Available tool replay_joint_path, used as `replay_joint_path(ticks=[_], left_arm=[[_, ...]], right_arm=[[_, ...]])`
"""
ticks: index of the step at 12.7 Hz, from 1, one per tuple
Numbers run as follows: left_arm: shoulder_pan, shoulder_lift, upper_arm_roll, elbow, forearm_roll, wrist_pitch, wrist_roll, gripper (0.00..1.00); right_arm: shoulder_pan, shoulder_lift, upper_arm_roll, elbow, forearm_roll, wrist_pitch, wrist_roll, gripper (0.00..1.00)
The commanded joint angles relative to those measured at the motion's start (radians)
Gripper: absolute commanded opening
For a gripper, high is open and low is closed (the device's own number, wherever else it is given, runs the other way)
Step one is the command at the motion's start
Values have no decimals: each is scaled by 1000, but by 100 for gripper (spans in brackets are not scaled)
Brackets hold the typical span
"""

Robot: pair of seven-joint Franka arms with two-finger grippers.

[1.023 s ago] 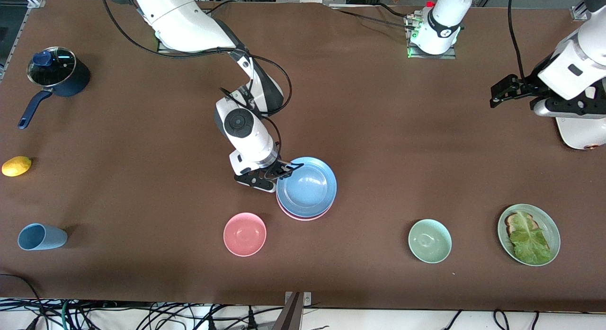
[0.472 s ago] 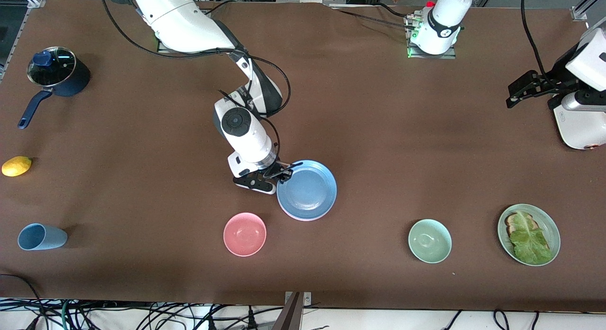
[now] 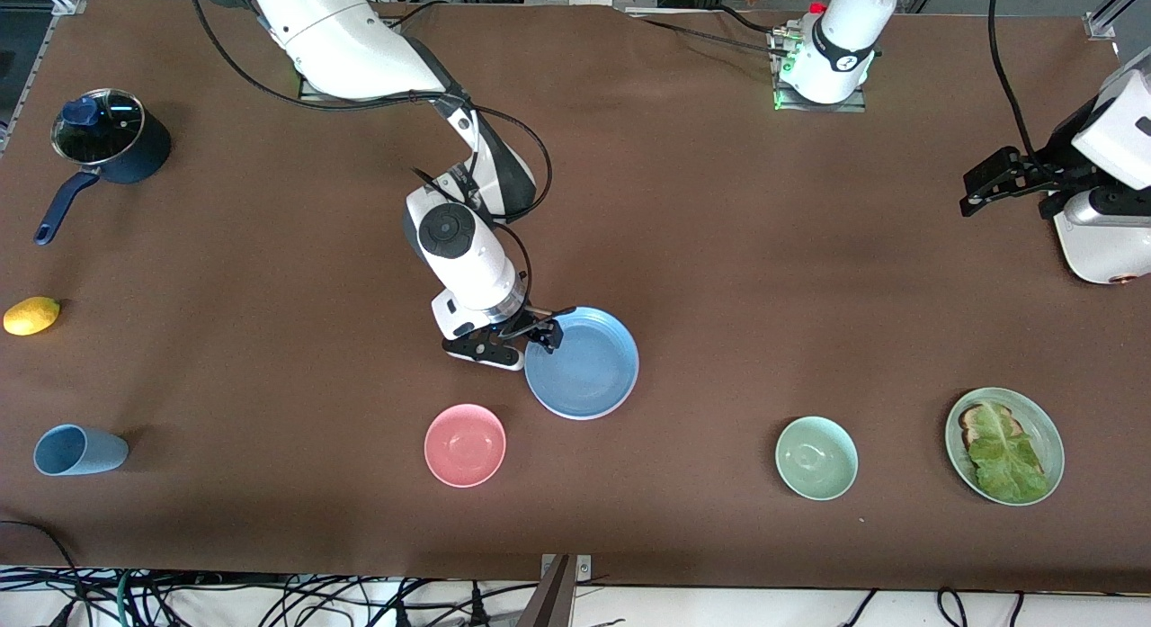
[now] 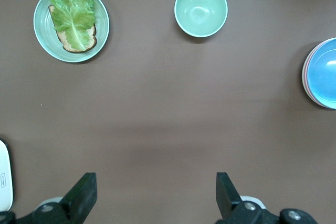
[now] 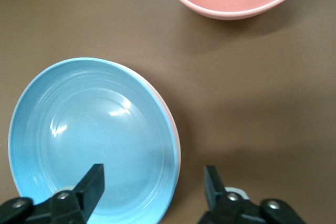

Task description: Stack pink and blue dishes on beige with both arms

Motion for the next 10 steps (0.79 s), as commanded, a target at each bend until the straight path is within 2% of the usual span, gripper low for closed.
replay_joint_path(ticks=[1, 6, 8, 10], left_arm=[[22, 29, -2, 59, 4, -18, 21, 100], [13, 30, -8, 59, 4, -18, 21, 100], [12, 34, -12, 58, 4, -18, 21, 100], [10, 37, -10, 61, 6, -8, 19, 100]], right_arm=[[-18, -59, -23, 11, -9, -117, -73, 100], [-103, -191, -46, 10, -4, -330, -161, 100], [-143, -263, -77, 10, 4, -468, -210, 100], [-154, -349, -141, 10, 4, -620, -353, 100]])
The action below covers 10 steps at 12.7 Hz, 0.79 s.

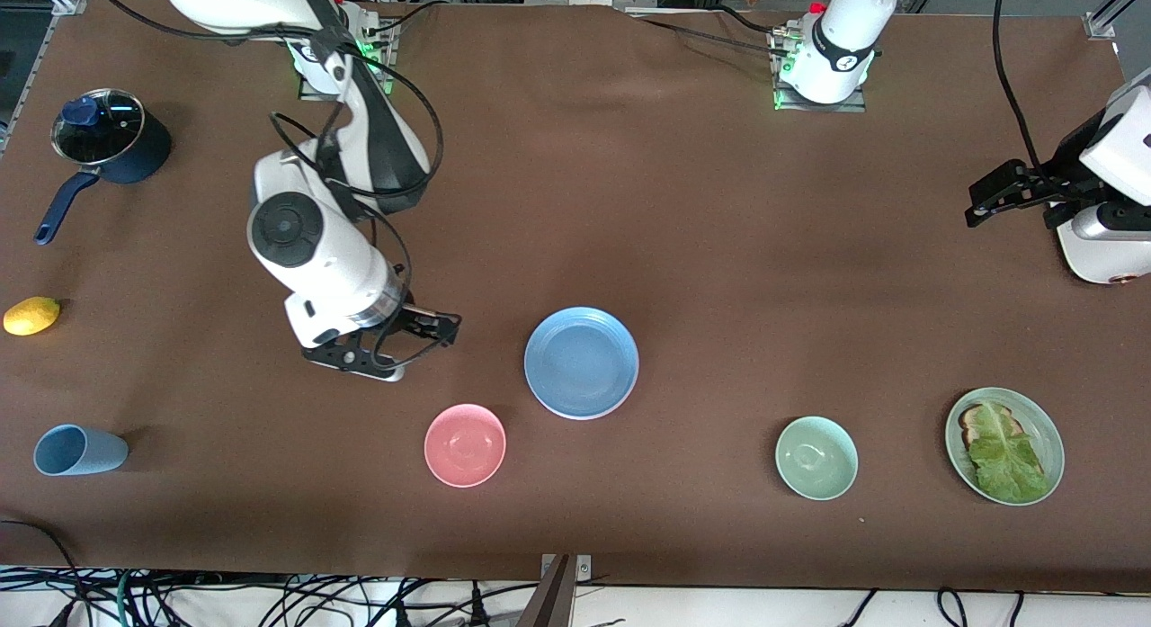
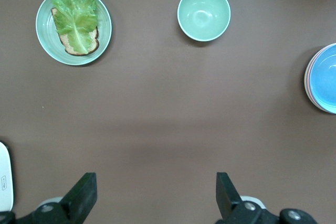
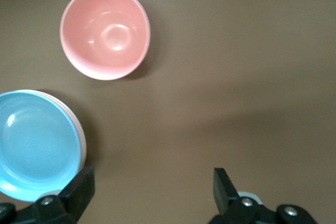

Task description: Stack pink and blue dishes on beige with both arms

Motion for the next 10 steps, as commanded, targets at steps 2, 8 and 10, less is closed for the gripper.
replay_joint_path(ticks=[2, 8, 10], left_arm=[[0, 16, -2, 39, 6, -9, 17, 100], [-5, 13, -5, 43, 4, -22, 19, 100], [-5, 16, -15, 42, 4, -19, 19, 100]], right_arm=[[-60, -188, -57, -21, -8, -210, -254, 100], [-452, -366, 154, -22, -59, -401, -535, 100], [-452, -368, 149, -21, -85, -407, -563, 100]])
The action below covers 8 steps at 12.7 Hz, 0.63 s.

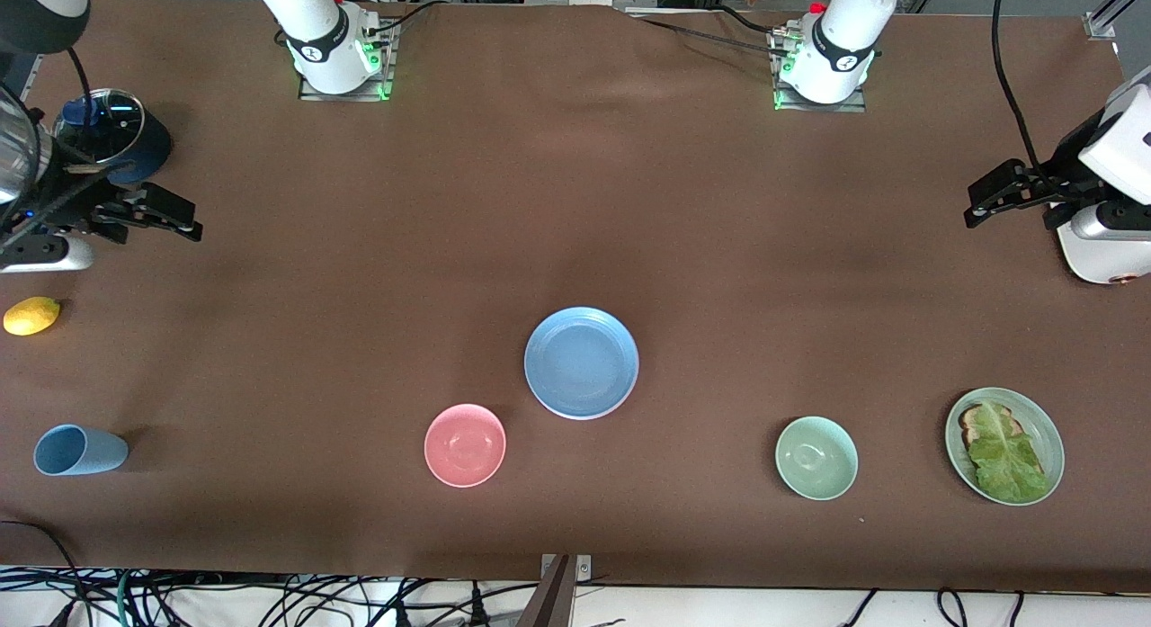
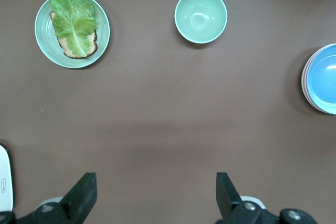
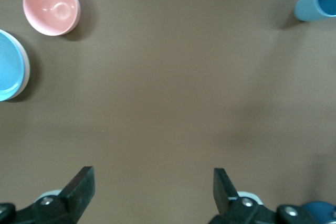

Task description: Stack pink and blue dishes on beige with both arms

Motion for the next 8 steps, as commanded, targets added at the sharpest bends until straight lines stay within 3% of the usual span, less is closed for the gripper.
replay_joint_path(ticks=[1, 8], left_arm=[[-2, 15, -8, 30, 6, -18, 19, 100], [-8, 17, -16, 30, 46, -12, 17, 100]], right_arm=[[-21, -15, 32, -22, -26, -13, -33, 100], [-22, -15, 31, -20, -34, -19, -29, 100]])
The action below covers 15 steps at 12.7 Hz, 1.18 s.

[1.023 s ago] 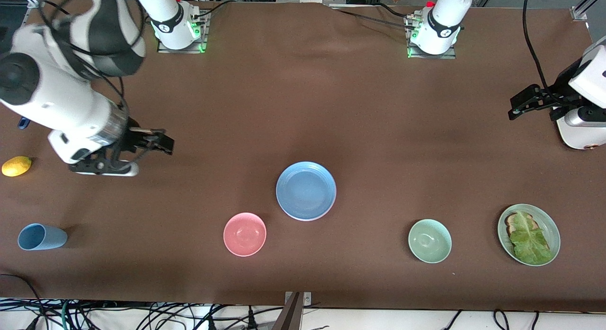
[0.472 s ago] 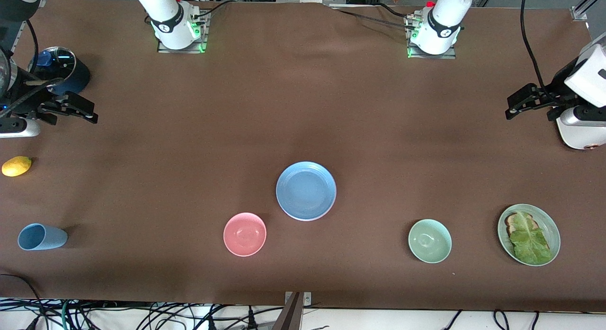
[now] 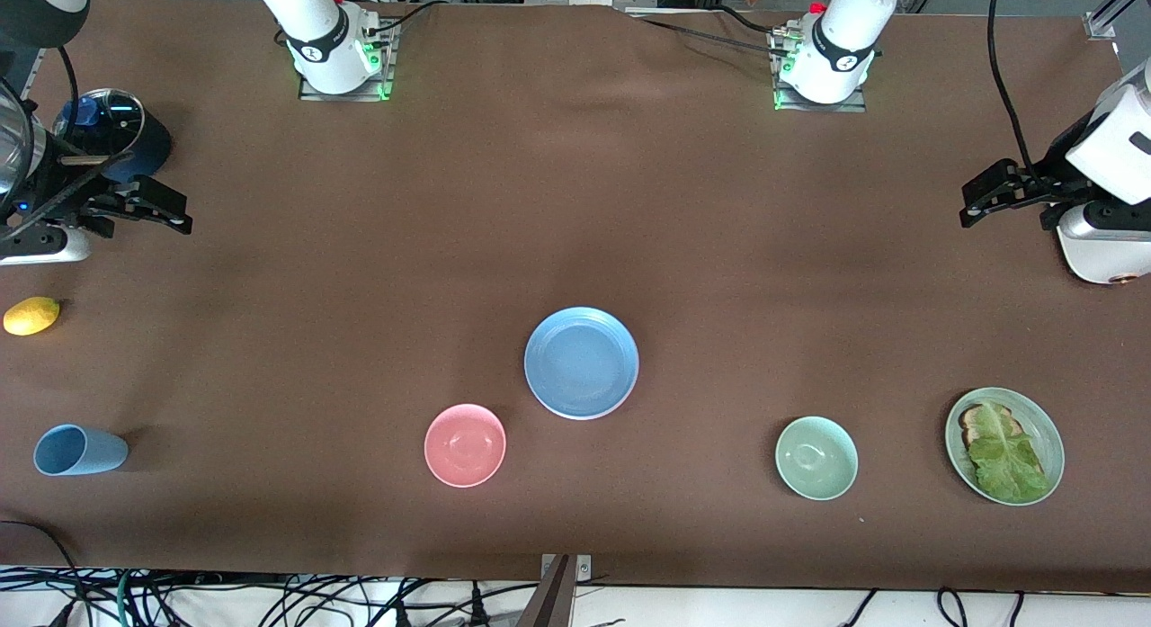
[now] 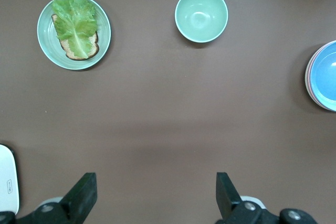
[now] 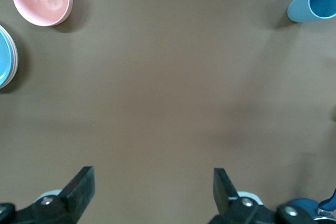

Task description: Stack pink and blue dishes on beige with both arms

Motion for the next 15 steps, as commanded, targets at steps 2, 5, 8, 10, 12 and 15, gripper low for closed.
replay_joint_path(ticks=[2, 5, 8, 10, 12, 15], left_arm=[[-5, 19, -2, 32, 24, -12, 17, 100], [-7, 22, -2, 32, 25, -12, 15, 100], [-7, 25, -2, 32, 24, -10, 12, 100], [-7, 27, -2, 30, 24, -10, 12, 100], [-7, 28, -2, 30, 24, -10, 12, 100], [-7, 30, -2, 30, 24, -10, 12, 100]], right_arm=[[-19, -15, 15, -10, -11, -13, -10, 100], [-19, -17, 15, -8, -9, -14, -10, 100], [-18, -17, 26, -10, -14, -16, -6, 100], [-18, -17, 30, -10, -16, -14, -3, 100], [-18, -15, 29, -10, -17, -14, -4, 100], [-18, -15, 20, -10, -13, -14, -9, 100]])
